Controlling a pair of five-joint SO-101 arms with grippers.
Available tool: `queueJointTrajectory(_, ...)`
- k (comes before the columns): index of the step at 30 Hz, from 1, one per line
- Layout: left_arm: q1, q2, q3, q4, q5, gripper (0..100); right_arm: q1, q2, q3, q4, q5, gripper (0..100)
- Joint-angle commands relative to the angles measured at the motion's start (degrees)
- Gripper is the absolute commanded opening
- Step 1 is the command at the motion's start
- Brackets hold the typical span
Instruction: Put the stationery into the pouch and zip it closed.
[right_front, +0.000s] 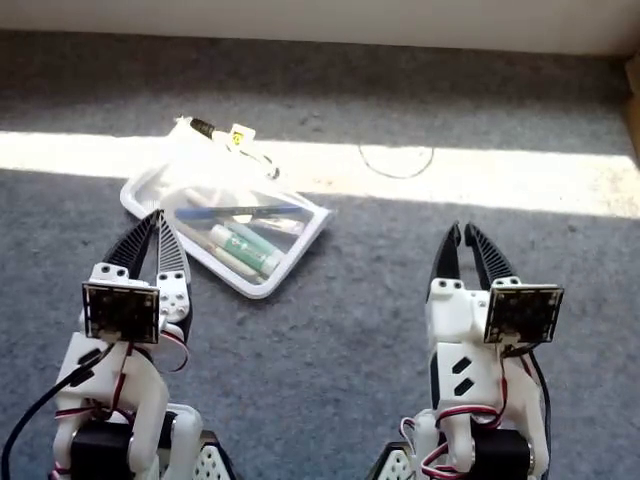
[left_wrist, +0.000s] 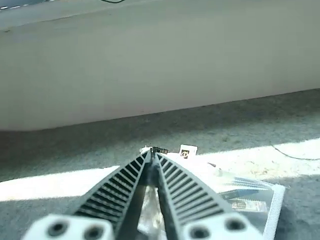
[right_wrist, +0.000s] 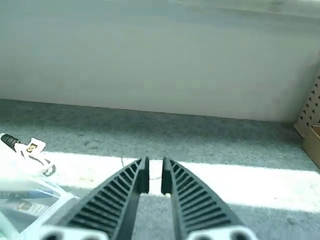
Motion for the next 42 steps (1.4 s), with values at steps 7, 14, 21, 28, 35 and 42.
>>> queueJointTrajectory(7,-0.9,0.4,-1.4,5.5,0.6,1,0.0,-0.4,-1.9,11.9,0.4,4.3)
queueJointTrajectory(14,-1.0,0.4,6.7,7.7,0.4,1,-0.1,-0.4,11.6,12.4,0.4,4.3)
queueJointTrajectory(21,-1.1,0.4,22.3,0.7,0.3,1,-0.3,-0.4,20.1,12.4,0.4,4.3)
queueJointTrajectory(28,-2.3,0.5,28.4,-2.4,0.3,1,-0.2,-0.4,27.7,12.3,0.4,4.3)
queueJointTrajectory(35,-4.4,0.9,28.4,0.0,0.4,1,-0.1,-0.2,32.9,12.8,0.4,4.3)
queueJointTrajectory(42,-7.2,0.7,28.4,8.4,0.4,1,-0.1,-0.2,32.9,14.0,0.6,4.3)
